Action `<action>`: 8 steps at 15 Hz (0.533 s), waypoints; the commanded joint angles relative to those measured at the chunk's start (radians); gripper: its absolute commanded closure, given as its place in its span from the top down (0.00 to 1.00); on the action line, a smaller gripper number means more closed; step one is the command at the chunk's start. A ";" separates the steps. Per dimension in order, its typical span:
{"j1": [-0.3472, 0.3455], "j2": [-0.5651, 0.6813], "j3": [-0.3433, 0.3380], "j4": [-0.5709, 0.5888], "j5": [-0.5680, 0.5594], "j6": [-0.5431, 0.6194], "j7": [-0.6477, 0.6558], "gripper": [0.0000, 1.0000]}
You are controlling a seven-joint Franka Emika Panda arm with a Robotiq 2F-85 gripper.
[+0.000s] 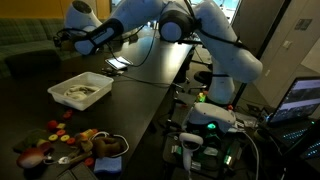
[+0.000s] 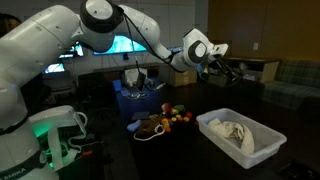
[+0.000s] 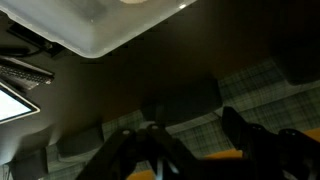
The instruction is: Mop all the things away to the left with the white towel and put it in the box
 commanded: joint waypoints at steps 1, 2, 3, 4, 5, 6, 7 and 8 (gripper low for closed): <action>-0.070 -0.076 0.099 -0.034 -0.071 -0.063 -0.077 0.97; -0.104 -0.146 0.167 -0.099 -0.079 -0.081 -0.155 0.99; -0.140 -0.209 0.228 -0.160 -0.076 -0.094 -0.229 1.00; -0.161 -0.260 0.257 -0.224 -0.038 -0.100 -0.313 1.00; -0.200 -0.303 0.299 -0.261 -0.029 -0.125 -0.379 1.00; -0.226 -0.352 0.325 -0.312 -0.008 -0.153 -0.446 1.00; -0.250 -0.404 0.346 -0.362 0.005 -0.193 -0.501 1.00; -0.274 -0.456 0.362 -0.411 0.018 -0.239 -0.555 1.00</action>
